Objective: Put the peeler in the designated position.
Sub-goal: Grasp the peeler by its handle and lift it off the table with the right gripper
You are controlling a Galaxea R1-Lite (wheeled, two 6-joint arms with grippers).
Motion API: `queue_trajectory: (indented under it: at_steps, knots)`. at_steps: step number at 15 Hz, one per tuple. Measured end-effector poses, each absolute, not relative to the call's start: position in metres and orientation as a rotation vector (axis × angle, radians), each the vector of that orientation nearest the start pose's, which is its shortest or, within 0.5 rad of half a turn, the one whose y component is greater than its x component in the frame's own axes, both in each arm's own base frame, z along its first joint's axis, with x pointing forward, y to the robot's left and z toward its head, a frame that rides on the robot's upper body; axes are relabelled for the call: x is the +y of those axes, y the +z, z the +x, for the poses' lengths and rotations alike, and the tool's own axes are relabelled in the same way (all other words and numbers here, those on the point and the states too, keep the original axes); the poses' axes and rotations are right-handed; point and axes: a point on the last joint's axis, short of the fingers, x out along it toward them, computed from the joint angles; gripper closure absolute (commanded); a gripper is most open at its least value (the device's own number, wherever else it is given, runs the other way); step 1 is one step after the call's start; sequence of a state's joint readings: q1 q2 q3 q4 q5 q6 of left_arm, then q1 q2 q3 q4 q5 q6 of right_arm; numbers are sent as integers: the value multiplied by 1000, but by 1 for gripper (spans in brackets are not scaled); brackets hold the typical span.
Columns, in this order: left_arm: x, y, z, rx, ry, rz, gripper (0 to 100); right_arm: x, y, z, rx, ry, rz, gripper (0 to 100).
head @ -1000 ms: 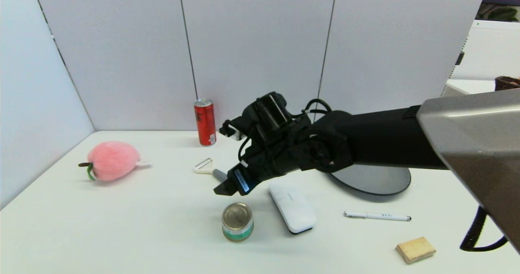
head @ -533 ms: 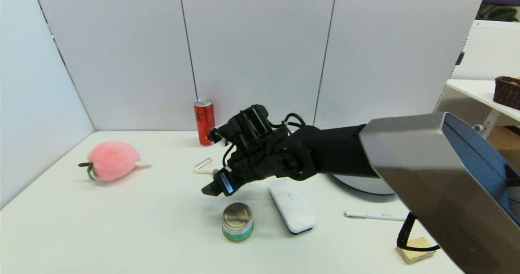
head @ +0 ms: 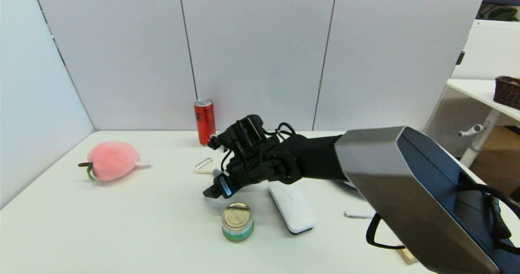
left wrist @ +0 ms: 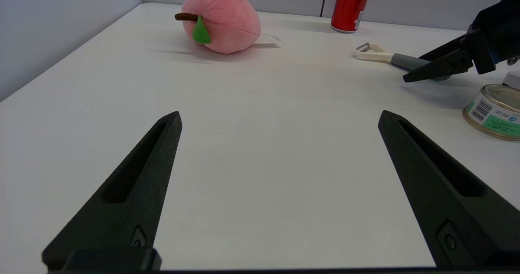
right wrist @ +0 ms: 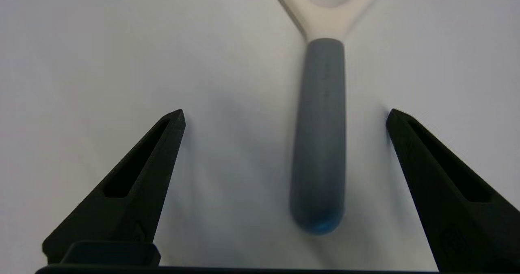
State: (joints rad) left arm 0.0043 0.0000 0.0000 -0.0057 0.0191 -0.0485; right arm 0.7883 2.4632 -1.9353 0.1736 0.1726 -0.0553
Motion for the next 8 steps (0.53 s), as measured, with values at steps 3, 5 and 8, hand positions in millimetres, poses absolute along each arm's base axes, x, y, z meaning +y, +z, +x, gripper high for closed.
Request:
queue_trajectory:
  at_steps: [3,5,8]
  knots:
    - [0,76,-23,-6,24,-49,0,357,96,352,671,930,-273,0]
    - [0,76,-23,-6,24,-49,0,357,96,353,673,915,-278,100]
    - [0,76,-23,-6,24,-48,0,356,95,353,679,912,-279,100]
